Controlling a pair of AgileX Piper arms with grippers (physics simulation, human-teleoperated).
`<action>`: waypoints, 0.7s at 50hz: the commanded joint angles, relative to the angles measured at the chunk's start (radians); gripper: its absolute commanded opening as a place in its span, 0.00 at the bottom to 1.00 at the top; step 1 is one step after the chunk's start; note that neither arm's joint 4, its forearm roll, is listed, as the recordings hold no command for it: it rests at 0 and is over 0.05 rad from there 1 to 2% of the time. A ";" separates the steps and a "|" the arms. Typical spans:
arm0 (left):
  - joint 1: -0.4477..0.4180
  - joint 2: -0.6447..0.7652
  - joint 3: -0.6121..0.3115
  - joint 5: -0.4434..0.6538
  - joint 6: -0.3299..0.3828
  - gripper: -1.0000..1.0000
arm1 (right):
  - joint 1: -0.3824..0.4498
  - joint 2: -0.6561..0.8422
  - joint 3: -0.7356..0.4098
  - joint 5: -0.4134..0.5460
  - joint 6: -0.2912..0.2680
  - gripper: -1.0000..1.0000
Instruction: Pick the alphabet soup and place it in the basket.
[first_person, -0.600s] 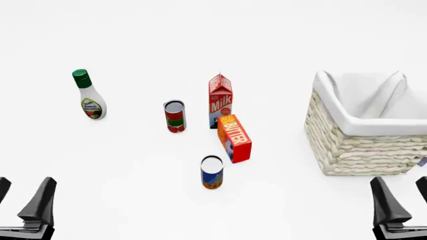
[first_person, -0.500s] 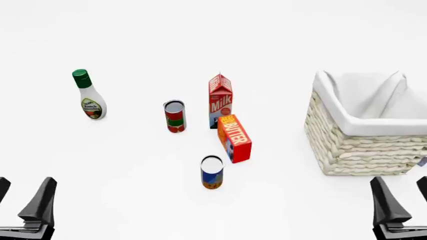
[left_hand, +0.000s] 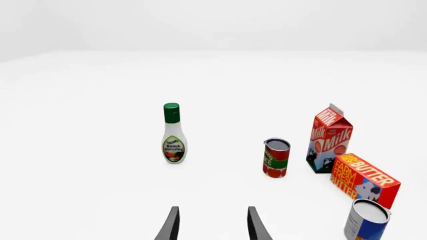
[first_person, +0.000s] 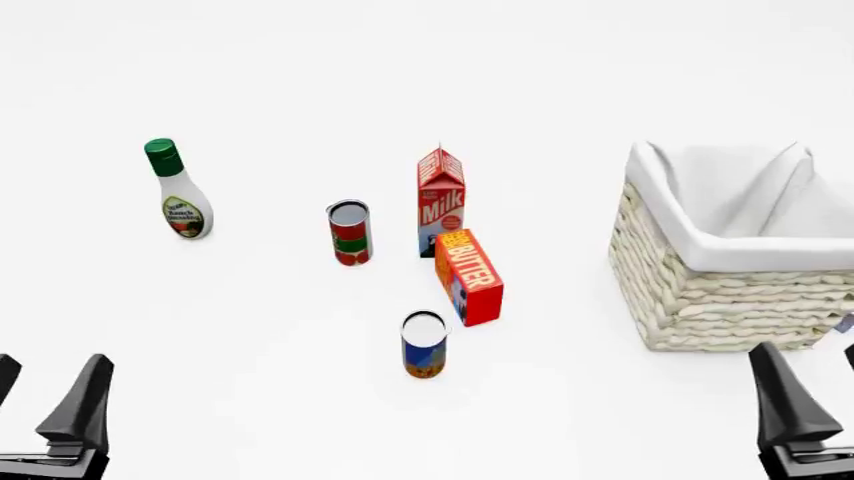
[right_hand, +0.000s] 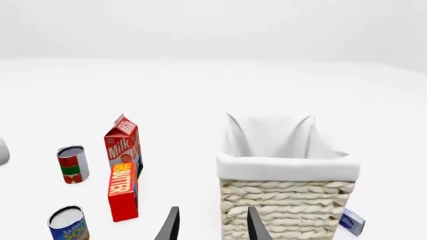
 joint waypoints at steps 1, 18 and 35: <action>0.000 0.000 0.000 0.000 0.000 1.00 | 0.036 -0.001 -0.050 0.031 -0.005 1.00; 0.000 0.000 0.000 0.000 0.000 1.00 | 0.149 -0.001 -0.088 0.057 -0.024 1.00; 0.000 0.000 0.000 0.000 0.000 1.00 | 0.373 0.117 -0.098 -0.050 -0.048 1.00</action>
